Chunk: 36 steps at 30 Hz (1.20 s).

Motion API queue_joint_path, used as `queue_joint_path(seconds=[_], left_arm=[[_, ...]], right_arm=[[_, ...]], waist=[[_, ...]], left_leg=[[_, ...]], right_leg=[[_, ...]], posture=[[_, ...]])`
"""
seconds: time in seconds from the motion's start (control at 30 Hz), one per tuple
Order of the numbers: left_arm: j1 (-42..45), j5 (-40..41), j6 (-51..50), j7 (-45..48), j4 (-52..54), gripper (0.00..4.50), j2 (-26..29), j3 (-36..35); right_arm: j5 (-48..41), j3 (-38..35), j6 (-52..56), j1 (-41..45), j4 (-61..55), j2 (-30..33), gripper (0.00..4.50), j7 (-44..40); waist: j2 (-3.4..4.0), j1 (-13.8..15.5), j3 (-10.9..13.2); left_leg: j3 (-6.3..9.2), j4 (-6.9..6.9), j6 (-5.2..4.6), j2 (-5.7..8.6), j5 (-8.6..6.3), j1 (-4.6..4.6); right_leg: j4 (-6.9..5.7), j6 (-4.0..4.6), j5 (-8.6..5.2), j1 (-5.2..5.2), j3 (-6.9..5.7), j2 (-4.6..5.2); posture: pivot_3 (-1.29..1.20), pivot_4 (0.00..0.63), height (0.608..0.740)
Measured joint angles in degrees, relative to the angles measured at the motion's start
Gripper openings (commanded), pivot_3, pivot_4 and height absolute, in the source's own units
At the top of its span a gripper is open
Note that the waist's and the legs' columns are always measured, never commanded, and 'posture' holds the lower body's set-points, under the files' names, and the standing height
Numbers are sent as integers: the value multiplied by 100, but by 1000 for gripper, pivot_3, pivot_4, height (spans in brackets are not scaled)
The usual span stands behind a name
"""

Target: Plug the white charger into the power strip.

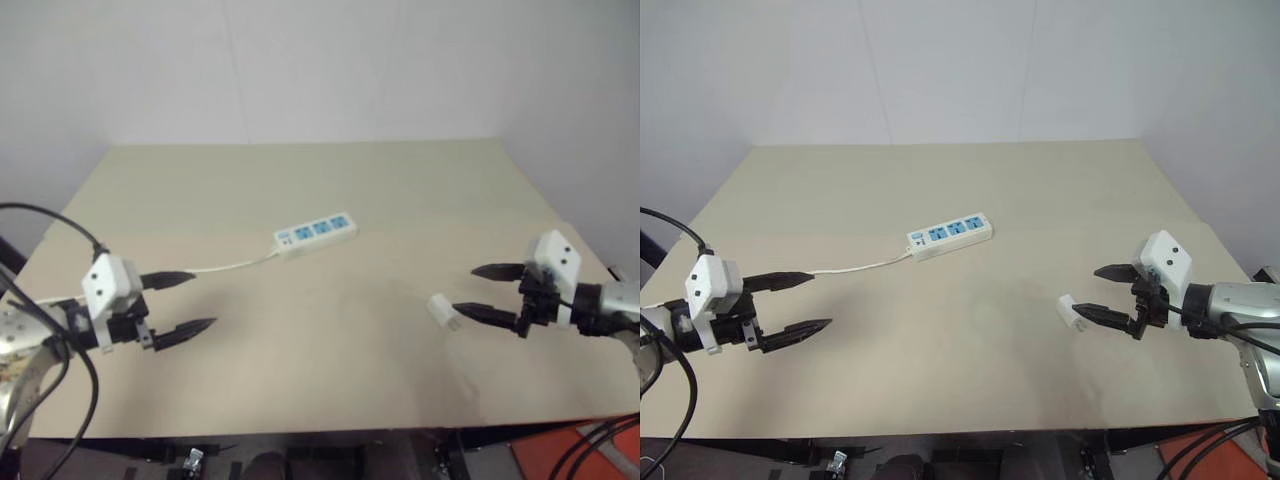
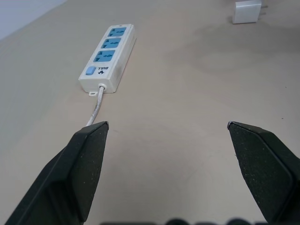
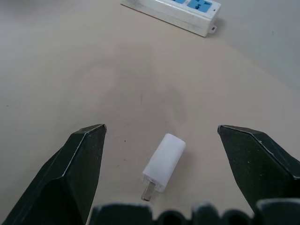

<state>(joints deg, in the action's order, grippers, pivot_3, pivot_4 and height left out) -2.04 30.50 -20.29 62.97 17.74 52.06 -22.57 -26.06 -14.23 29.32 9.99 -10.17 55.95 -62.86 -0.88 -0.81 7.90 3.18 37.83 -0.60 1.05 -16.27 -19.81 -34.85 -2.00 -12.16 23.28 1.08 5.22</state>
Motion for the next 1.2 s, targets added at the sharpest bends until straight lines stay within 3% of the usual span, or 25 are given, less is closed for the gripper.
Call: queue_joint_path(seconds=[0.3,0.43,0.73,0.9,1.07,1.2], left_arm=[[117,2,2,12,-4,4462,-1,37],[580,-292,-2,-294,-271,4462,-17,423],[3444,-1389,-842,-1054,-2757,4462,-878,2217],[4576,-2330,-307,-1240,-4909,4462,-1645,3069],[5661,-2974,545,-1720,-7123,4462,-2335,3292],[6173,-3232,1074,-1950,-8231,3516,-2669,3267]], right_arm=[[-4,-18,1,-62,-103,0,4500,54],[-9,-37,1,-88,-143,-5,4500,61],[-20,7,2,152,-430,-154,4500,269],[-195,-41,38,119,-781,-257,4500,447],[-244,-67,123,122,-950,-315,4500,645],[-356,-115,181,-2,-1130,-357,4500,755]], waist=[[-1,3,3],[-2,25,4],[-11,54,8],[-18,24,12],[-25,22,17],[-26,24,16]], left_leg=[[0,0,0,0,0,1],[3,0,0,2,0,4],[9,2,0,8,0,-1],[9,6,0,14,0,-16],[12,11,-1,17,0,-23],[13,12,-2,20,-1,-22]], right_leg=[[-1,0,0,0,0,0],[-2,0,0,-7,-3,0],[-16,-2,2,-9,-9,-2],[-9,-7,4,-7,-12,2],[-8,-11,5,-6,-15,4],[-12,-13,5,-8,-15,6]], posture=[[0,150,740],[0,150,740],[0,150,740],[0,150,740],[0,150,740],[0,150,740]])
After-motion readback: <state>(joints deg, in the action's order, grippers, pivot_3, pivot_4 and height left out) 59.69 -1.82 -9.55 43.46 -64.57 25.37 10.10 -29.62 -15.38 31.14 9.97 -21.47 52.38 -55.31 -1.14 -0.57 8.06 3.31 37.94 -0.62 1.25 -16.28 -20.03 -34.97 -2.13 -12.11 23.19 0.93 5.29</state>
